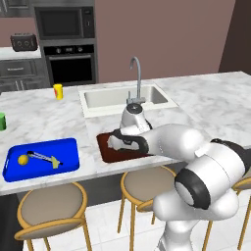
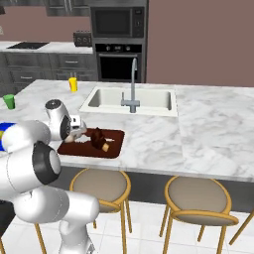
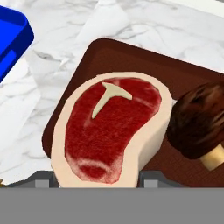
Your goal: Gather the lemon wedge and lemon from the fridge and place them on a tray on the dining counter. Then gather the steaks from the fridge and place them on the other tray.
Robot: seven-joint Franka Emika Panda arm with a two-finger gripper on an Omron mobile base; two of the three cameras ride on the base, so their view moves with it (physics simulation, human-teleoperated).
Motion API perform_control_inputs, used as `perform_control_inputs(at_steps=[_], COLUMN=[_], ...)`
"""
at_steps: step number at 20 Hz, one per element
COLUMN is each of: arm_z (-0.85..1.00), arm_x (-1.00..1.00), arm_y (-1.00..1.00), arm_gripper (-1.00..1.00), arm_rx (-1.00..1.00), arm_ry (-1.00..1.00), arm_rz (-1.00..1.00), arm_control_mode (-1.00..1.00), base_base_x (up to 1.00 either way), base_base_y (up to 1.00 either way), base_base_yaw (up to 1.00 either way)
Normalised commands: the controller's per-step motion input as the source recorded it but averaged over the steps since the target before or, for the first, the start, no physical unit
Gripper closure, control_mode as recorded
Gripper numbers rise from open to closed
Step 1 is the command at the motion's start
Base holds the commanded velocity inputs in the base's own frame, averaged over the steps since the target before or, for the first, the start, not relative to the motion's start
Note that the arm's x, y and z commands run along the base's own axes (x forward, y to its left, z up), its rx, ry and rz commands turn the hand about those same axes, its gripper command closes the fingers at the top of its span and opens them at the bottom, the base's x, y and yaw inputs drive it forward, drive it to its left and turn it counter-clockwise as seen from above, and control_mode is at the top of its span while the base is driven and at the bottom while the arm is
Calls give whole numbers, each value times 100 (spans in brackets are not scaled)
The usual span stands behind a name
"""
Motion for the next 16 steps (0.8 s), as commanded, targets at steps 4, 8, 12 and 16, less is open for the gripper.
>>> perform_control_inputs(at_steps=[4,8,12,16], arm_z=[-14,-15,-14,-16], arm_x=[15,17,18,12], arm_y=[1,0,0,0], arm_gripper=[100,100,100,100], arm_rx=[0,0,0,0], arm_ry=[0,1,2,0], arm_rz=[4,4,5,6], arm_control_mode=[-100,-100,-100,-100], base_base_x=[0,0,0,0], base_base_y=[0,0,0,0], base_base_yaw=[0,0,0,0])
